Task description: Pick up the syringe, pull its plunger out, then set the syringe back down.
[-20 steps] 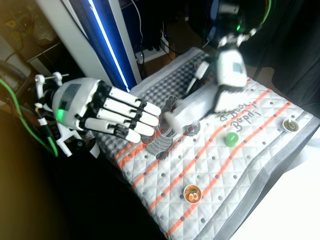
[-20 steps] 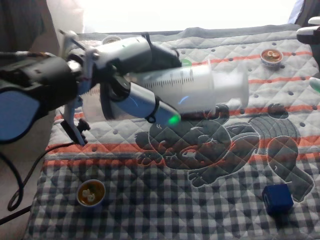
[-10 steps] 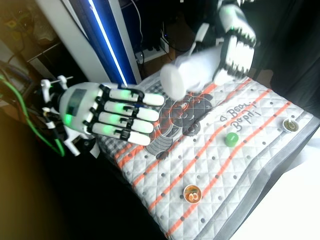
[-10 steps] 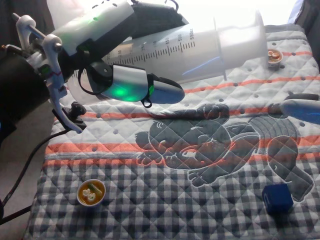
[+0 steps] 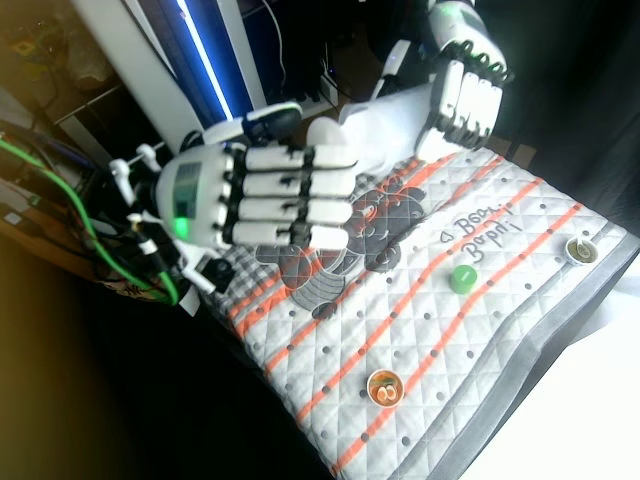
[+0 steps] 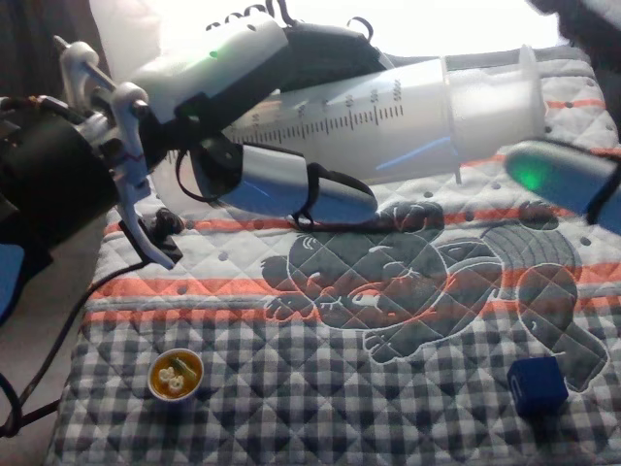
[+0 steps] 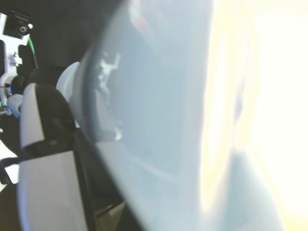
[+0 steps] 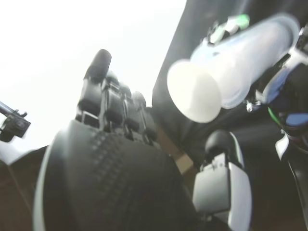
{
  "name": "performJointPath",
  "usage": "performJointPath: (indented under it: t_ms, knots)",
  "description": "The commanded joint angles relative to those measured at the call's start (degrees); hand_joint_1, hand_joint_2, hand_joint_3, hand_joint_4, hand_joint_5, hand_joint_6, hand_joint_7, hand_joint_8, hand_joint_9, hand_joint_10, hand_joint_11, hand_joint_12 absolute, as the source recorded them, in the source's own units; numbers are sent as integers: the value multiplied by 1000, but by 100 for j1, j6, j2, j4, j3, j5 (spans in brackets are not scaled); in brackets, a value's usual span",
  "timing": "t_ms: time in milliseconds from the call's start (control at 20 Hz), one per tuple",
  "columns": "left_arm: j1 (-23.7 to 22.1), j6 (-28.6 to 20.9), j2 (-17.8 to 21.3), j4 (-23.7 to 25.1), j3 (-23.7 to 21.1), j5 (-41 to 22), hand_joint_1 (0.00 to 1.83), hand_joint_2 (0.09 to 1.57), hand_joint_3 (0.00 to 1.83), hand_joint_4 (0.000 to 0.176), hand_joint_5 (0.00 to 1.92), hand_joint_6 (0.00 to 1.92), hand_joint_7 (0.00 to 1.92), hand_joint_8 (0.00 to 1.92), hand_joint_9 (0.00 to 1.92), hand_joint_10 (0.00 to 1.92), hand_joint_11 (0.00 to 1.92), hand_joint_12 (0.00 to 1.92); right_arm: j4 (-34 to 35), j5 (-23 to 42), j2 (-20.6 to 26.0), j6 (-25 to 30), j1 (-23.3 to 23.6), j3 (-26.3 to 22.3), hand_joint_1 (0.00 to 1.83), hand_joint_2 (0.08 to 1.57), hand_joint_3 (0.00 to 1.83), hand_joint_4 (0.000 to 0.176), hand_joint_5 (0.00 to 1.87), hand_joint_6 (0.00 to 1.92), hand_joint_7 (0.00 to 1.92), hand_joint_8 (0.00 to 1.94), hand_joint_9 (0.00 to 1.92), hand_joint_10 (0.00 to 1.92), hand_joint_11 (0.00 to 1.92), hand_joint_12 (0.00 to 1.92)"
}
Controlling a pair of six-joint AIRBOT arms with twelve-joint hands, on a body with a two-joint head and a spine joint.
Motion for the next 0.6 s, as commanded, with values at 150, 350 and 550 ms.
performJointPath:
  t_ms: [150,350,550]
  knots:
    - [-112,-79,-48,192,33,801,1352,1184,4,0,757,1156,871,1229,798,1467,614,1797,-247,367,-140,42,249,70,740,924,0,0,132,12,68,9,229,67,0,1153]
    - [-124,-80,-71,213,32,801,1367,1158,0,0,779,1133,931,1099,859,1352,699,1596,-295,340,-203,141,259,113,708,981,22,0,183,11,103,2,264,63,0,1148]
    - [-123,-81,-88,196,45,782,1367,1161,3,0,743,1150,923,1091,874,1353,728,1506,-306,312,-227,141,268,123,1293,1143,5,0,884,867,785,957,822,1107,618,1346]
